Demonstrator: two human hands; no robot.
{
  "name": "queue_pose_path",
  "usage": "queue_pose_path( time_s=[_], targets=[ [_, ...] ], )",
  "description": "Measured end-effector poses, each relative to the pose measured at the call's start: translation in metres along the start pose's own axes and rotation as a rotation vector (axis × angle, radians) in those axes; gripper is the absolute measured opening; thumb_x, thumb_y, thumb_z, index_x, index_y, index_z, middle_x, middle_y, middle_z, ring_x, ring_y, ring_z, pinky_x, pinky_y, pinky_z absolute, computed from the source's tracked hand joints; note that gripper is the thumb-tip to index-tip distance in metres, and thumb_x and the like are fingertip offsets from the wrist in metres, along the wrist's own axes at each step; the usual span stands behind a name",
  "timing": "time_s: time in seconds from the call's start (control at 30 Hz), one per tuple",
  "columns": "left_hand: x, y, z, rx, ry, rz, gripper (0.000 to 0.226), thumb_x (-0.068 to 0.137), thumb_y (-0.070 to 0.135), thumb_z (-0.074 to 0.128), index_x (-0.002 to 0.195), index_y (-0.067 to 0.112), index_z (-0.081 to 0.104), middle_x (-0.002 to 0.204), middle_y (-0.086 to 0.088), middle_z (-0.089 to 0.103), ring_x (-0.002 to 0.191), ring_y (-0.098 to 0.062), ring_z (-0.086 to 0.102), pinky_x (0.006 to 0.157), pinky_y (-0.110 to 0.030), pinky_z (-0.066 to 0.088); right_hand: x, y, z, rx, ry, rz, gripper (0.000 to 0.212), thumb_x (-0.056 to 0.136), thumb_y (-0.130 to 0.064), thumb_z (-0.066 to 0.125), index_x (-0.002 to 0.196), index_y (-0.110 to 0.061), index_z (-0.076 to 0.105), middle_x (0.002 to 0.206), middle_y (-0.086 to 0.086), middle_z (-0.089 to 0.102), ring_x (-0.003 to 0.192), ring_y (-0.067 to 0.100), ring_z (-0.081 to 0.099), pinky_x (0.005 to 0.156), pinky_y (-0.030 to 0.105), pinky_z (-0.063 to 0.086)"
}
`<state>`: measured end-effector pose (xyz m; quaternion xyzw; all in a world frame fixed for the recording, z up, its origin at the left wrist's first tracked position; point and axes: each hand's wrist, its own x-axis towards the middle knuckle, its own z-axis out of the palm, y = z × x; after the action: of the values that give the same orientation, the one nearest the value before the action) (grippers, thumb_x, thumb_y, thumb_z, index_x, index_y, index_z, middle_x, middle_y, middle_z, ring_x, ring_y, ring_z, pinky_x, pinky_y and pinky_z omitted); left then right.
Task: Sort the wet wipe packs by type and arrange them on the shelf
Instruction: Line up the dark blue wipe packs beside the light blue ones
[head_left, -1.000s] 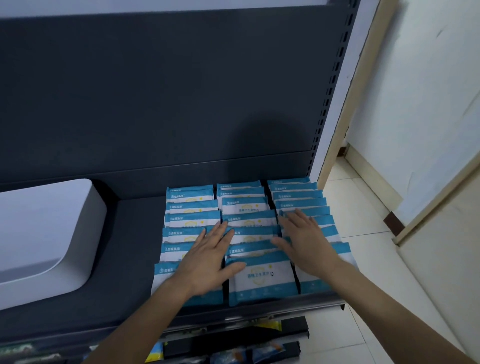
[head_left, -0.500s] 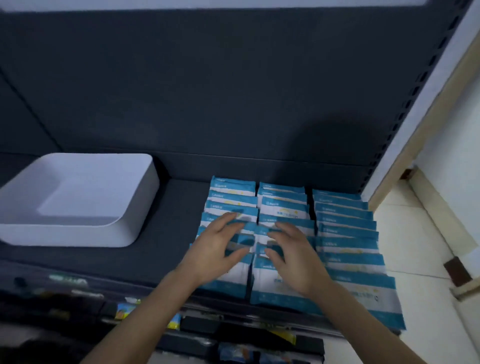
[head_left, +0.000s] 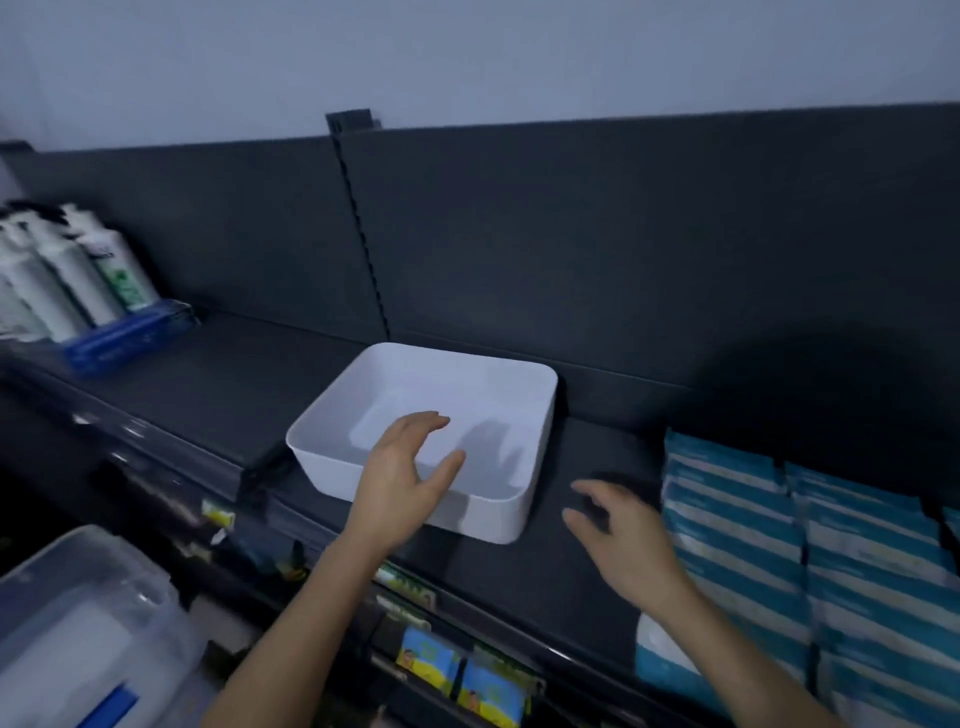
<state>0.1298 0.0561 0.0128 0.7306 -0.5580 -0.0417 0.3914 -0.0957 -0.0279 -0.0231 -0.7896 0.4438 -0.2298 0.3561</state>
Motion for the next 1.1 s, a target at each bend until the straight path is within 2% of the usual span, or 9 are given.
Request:
queue_pose_path(
  time_s=[0.1,0.17,0.3,0.4,0.47,0.53,0.73,1.0,1.1],
  targets=[
    [0.022,-0.044,-0.040,0.028,0.074,-0.090,0.044,0.089,0.033,0.066,0.128,0.014,0.057,0.129,0.005,0.053,0.118,-0.008,0.047,0.098,-0.021,0.035,0.024,-0.020,0.024,0.136,0.026,0.070,0.041,0.091,-0.025,0.062,0.131,-0.016,0.054,0.126,-0.002,0.059,0.118,0.015,0.055,0.095,0.024,0.041],
    [0.037,-0.074,-0.059,0.105,0.111,-0.149,0.048,0.088,0.031,0.065,0.130,0.011,0.055,0.131,0.000,0.053,0.121,-0.013,0.047,0.096,-0.023,0.035,0.037,-0.031,0.035,0.214,0.048,0.115,0.037,0.091,-0.023,0.061,0.127,-0.018,0.056,0.118,-0.005,0.063,0.109,0.015,0.059,0.090,0.032,0.047],
    [0.059,-0.124,-0.073,0.175,0.033,-0.330,0.053,0.088,0.024,0.064,0.135,0.004,0.048,0.133,-0.013,0.051,0.120,-0.028,0.048,0.094,-0.036,0.041,0.057,-0.043,0.046,0.317,0.141,0.219,0.039,0.091,-0.016,0.056,0.130,-0.021,0.052,0.109,-0.006,0.062,0.098,0.012,0.059,0.080,0.029,0.045],
    [0.065,-0.148,-0.067,0.000,-0.040,-0.464,0.027,0.088,0.012,0.061,0.115,0.009,0.059,0.104,-0.006,0.064,0.095,-0.026,0.059,0.071,-0.033,0.045,0.068,-0.045,0.053,0.303,0.174,0.274,0.039,0.091,-0.011,0.051,0.129,-0.019,0.051,0.104,-0.005,0.059,0.094,0.013,0.057,0.076,0.030,0.044],
    [0.066,-0.159,-0.062,-0.216,-0.036,-0.572,0.015,0.087,0.009,0.062,0.101,0.015,0.062,0.094,-0.002,0.067,0.092,-0.029,0.064,0.071,-0.036,0.051,0.073,-0.046,0.057,0.329,0.189,0.314,0.040,0.090,-0.012,0.052,0.130,-0.019,0.051,0.101,-0.007,0.059,0.091,0.013,0.058,0.075,0.031,0.047],
    [0.068,-0.164,-0.059,-0.391,-0.012,-0.624,0.014,0.087,0.009,0.063,0.099,0.017,0.063,0.096,-0.003,0.069,0.091,-0.028,0.066,0.070,-0.036,0.052,0.076,-0.045,0.059,0.416,0.192,0.356,0.043,0.090,-0.015,0.057,0.132,-0.020,0.049,0.102,-0.007,0.060,0.092,0.012,0.059,0.075,0.031,0.048],
    [0.061,-0.158,-0.059,-0.537,-0.003,-0.614,0.021,0.088,0.009,0.063,0.107,0.017,0.066,0.100,-0.001,0.071,0.089,-0.023,0.068,0.071,-0.037,0.054,0.077,-0.045,0.064,0.667,0.159,0.393,0.053,0.086,-0.016,0.067,0.135,-0.026,0.049,0.117,-0.002,0.064,0.101,0.018,0.063,0.080,0.033,0.051],
    [0.018,-0.127,-0.070,-0.487,0.049,-0.545,0.032,0.087,0.005,0.062,0.113,0.024,0.066,0.103,0.005,0.071,0.094,-0.019,0.068,0.079,-0.042,0.056,0.063,-0.045,0.044,0.648,0.091,0.273,0.048,0.087,-0.012,0.066,0.129,-0.031,0.050,0.111,-0.009,0.063,0.100,0.014,0.061,0.082,0.033,0.049],
    [0.006,-0.103,-0.072,-0.447,0.121,-0.505,0.036,0.085,0.005,0.060,0.114,0.028,0.065,0.105,0.011,0.069,0.096,-0.015,0.066,0.082,-0.043,0.056,0.055,-0.048,0.029,0.612,0.104,0.193,0.047,0.090,-0.006,0.060,0.128,-0.032,0.050,0.107,-0.012,0.061,0.096,0.011,0.059,0.076,0.032,0.048]
  ],
)
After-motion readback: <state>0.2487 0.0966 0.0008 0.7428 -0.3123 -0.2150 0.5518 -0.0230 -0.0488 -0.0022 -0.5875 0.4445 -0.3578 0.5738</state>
